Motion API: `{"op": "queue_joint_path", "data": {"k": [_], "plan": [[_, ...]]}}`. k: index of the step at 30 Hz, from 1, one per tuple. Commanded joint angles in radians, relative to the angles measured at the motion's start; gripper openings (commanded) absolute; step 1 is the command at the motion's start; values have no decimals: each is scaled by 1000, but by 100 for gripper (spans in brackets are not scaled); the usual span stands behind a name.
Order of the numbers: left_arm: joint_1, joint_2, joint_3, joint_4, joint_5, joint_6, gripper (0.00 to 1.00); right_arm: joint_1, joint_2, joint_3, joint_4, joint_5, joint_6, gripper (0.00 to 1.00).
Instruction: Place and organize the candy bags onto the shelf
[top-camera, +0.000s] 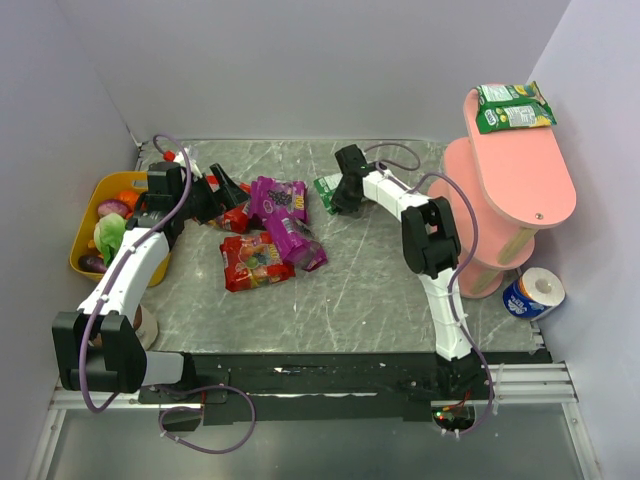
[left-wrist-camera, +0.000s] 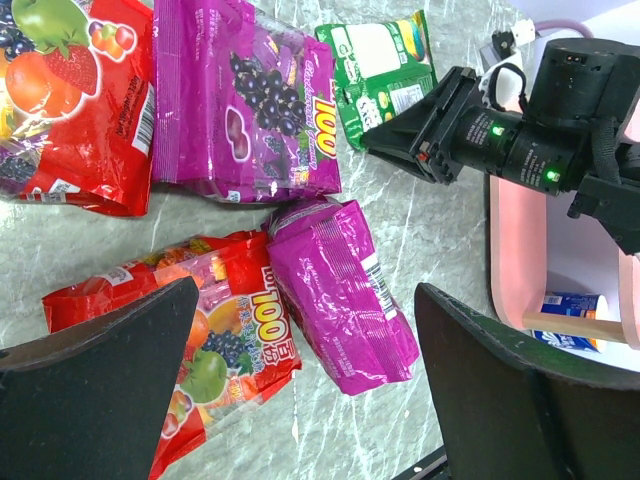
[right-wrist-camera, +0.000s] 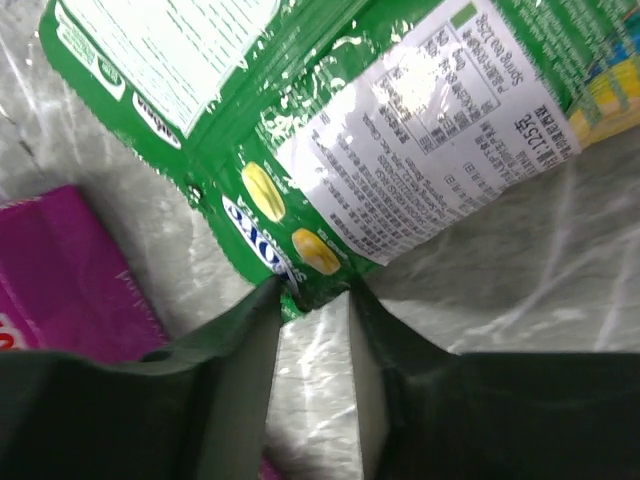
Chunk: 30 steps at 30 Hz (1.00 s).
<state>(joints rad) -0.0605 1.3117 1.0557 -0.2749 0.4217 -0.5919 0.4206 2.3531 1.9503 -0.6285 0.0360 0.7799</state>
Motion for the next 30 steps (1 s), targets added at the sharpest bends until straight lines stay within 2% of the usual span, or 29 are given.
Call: {"op": "queue_joint_path", "data": {"k": [1, 2, 5, 10, 15, 25, 30], "plan": [[2, -20, 40, 8, 6, -6, 96, 17, 8, 19, 12, -18, 130, 26], [1, -20, 40, 9, 8, -8, 96, 18, 2, 13, 10, -9, 131, 15], [1, -20, 38, 13, 8, -11, 96, 18, -35, -29, 15, 15, 142, 0], [1, -23, 26, 28, 19, -20, 96, 20, -130, -148, 50, 74, 113, 0], [-1, -32, 3, 49, 51, -40, 96, 38, -299, -368, 93, 131, 81, 0], [-45, -129, -91, 80, 42, -111, 96, 174, -575, -688, 78, 254, 6, 0], [-84, -198, -144, 68, 15, -138, 96, 273, -678, -815, -2, 318, 53, 0]]}}
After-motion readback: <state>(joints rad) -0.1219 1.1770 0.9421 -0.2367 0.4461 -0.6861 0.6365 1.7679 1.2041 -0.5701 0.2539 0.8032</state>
